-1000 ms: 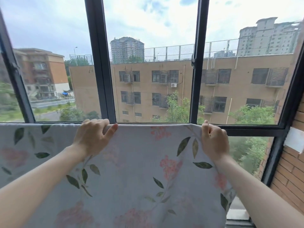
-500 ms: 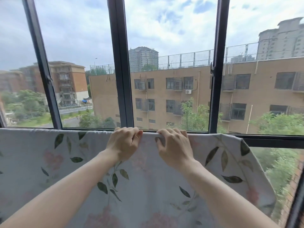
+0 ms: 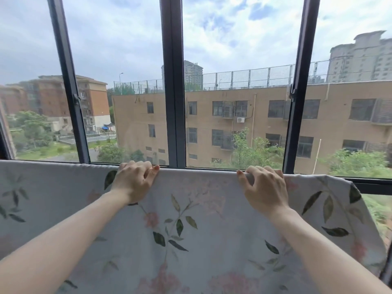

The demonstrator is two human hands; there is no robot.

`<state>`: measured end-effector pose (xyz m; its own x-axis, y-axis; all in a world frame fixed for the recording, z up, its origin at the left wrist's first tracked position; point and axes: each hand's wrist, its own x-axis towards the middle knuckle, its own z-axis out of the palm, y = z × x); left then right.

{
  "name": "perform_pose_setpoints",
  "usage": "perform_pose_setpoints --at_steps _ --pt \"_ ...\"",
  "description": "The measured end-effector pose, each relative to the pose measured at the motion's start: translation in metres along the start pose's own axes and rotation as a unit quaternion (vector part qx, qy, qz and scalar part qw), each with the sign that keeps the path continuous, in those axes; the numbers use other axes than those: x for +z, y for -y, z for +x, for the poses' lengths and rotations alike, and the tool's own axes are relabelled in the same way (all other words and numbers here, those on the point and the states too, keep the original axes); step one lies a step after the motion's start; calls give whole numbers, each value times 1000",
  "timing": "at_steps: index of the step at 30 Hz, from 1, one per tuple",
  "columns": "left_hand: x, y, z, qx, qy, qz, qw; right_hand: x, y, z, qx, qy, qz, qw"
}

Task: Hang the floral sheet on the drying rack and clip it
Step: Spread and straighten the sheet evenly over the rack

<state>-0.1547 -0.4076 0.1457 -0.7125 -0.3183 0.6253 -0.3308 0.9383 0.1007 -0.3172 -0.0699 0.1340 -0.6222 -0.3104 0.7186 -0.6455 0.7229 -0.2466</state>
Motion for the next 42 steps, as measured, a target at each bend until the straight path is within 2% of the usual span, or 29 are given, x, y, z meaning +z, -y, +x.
perform_pose_setpoints --at_steps 3,7,10,15,18,22,27,29,32,34,37,39,42 --pt "-2 2 0 6 44 1 999 3 27 -3 34 2 39 999" --pt "-11 7 -1 44 99 -7 994 23 116 -13 -42 35 98 994" --pt "-22 21 -3 52 127 -42 990 39 173 -15 -52 77 92 991" --pt "-35 93 -7 24 128 9 991 47 180 -13 -23 113 1 993" --pt "-44 141 -13 2 132 14 991 44 176 -8 1 112 -12 994" --pt "-50 193 -23 -25 134 21 991 49 175 -7 35 82 -14 996" --pt "-52 213 -26 -31 107 29 993 67 198 -13 65 -17 57 996" --pt "-55 213 -23 -30 117 26 992 77 224 -12 32 -24 94 995" --pt "-55 212 -21 -1 129 14 992 100 287 -9 -76 3 149 986" --pt "-56 212 -18 26 133 2 991 116 332 -4 -109 27 191 975" --pt "-62 230 -12 62 131 -31 989 139 376 7 -117 45 196 973" --pt "-67 254 -8 75 127 -54 988 152 384 10 -117 26 171 978" --pt "-71 303 -6 50 118 -53 990 163 379 7 -107 -11 154 982"
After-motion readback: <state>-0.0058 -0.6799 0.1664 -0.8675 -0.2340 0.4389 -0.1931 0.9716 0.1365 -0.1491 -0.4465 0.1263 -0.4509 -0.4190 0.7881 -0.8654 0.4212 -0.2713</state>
